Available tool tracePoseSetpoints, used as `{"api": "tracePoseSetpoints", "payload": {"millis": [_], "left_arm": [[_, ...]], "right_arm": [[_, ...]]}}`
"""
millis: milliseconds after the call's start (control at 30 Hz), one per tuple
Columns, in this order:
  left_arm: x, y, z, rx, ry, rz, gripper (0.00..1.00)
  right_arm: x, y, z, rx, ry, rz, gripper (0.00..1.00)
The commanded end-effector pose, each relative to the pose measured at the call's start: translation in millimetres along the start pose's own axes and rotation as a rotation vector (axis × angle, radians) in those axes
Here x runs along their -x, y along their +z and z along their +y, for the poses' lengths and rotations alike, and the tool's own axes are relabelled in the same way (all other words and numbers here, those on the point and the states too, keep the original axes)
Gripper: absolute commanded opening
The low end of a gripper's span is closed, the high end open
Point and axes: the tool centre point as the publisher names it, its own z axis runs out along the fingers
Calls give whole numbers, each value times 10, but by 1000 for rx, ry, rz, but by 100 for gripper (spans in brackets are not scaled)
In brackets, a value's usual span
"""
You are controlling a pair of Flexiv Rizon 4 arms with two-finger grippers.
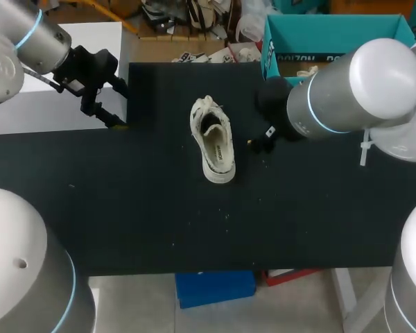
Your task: Take the shoe out of the shoebox, open the shoe tongue, remove and reinsert the insole, then place the shoe into the shoebox
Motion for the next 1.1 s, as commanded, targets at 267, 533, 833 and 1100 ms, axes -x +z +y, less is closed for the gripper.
{"api": "tracePoseSetpoints", "payload": {"millis": [267,533,833,1100], "left_arm": [[-32,0,0,2,1,-30,100],[-32,0,0,2,1,-30,100],[-32,0,0,2,1,-30,100],[-32,0,0,2,1,-30,100]], "right_arm": [[-73,207,468,-99,-663,-22,100],[-73,207,468,-99,-663,-22,100],[-73,207,468,-99,-663,-22,100],[43,425,679,-97,-475,59,100]]}}
